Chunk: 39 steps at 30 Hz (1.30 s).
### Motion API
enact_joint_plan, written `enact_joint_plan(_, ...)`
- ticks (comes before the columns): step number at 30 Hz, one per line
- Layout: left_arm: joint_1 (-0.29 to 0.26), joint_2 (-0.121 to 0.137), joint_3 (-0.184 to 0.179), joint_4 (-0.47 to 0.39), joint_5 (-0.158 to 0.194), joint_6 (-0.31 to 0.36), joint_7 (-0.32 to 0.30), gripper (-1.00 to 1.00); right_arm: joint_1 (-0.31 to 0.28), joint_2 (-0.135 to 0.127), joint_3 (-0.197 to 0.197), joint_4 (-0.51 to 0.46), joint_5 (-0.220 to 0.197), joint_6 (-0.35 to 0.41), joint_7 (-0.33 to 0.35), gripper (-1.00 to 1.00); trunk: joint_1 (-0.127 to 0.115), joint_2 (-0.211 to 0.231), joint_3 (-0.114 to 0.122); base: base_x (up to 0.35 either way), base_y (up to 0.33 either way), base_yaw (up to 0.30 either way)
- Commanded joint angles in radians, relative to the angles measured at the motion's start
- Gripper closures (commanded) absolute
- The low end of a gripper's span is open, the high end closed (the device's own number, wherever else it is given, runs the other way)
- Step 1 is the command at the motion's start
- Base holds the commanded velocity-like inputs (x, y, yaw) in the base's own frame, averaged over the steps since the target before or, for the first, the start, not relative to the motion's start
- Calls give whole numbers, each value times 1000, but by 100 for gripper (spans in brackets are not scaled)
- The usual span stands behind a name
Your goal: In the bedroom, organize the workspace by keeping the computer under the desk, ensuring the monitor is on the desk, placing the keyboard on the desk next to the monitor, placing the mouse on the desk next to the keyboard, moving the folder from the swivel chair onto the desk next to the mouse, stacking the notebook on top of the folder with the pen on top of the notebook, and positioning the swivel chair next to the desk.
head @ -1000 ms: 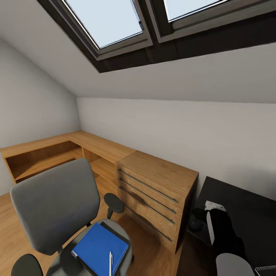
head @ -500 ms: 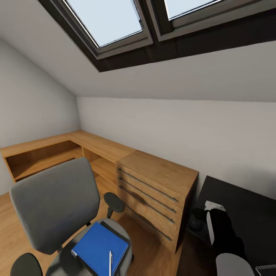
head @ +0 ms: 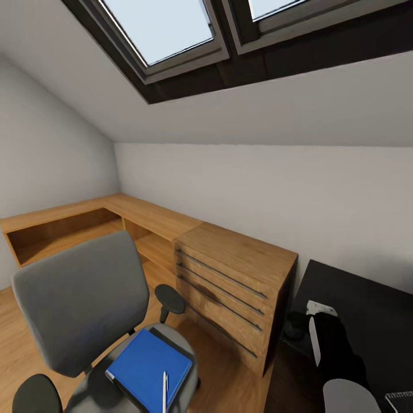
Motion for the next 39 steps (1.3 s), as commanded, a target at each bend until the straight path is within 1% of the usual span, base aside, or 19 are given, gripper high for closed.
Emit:
enact_joint_plan(1,-1,0,6,1,-1,-2,-4,-100,-1,1,-3,-1,6,4,4,-100,4,-8,-4,0,0,0)
enact_joint_plan(11,-1,0,5,0,-1,-4,-3,-100,-1,1,-3,-1,6,4,4,-100,42,-78,-36,0,0,0)
enact_joint_plan(39,-1,1,5,0,-1,-3,-3,-100,-1,3,-3,-1,4,3,7,-100,42,-78,-36,0,0,0)
